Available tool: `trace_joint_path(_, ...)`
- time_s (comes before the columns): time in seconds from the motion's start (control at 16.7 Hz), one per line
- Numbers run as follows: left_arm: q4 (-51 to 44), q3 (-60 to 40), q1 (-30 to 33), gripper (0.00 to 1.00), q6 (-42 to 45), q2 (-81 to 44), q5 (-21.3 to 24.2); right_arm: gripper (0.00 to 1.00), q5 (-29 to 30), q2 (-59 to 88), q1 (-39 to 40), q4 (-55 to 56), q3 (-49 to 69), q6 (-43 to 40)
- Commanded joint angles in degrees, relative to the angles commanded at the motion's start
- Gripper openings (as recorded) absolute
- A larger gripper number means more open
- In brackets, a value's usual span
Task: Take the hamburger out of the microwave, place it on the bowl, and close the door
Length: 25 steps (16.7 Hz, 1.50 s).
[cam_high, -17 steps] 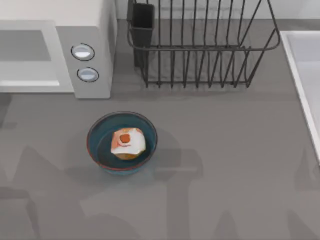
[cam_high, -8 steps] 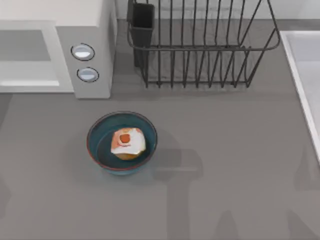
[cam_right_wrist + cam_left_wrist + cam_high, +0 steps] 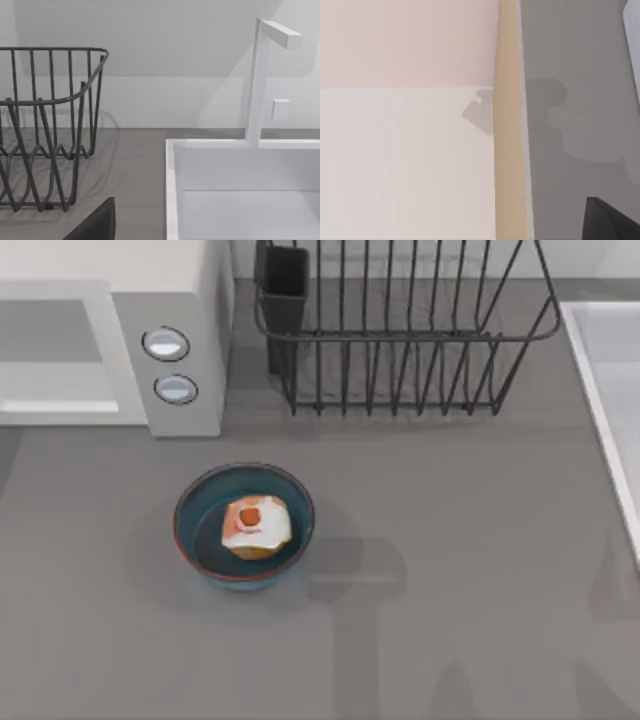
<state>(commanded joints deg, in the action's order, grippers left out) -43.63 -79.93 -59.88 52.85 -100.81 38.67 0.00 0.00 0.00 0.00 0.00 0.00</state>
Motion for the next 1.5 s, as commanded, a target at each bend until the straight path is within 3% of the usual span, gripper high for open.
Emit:
trace_joint_path(0.54,19.6,13.24,-0.48,0.0,0.45,-6.25,0.02,1.0,0.0,0.0,0.0,0.0,0.0,0.0)
trace_joint_path(0.96,21.51,15.09,-0.15,0.0,0.37,-6.72,0.01,1.0,0.0,0.0,0.0,0.0,0.0,0.0)
trace_joint_path(1.5,30.98,35.15,8.52,0.0,-9.24,9.14,-4.27,1.0,0.0,0.0,0.0,0.0,0.0,0.0)
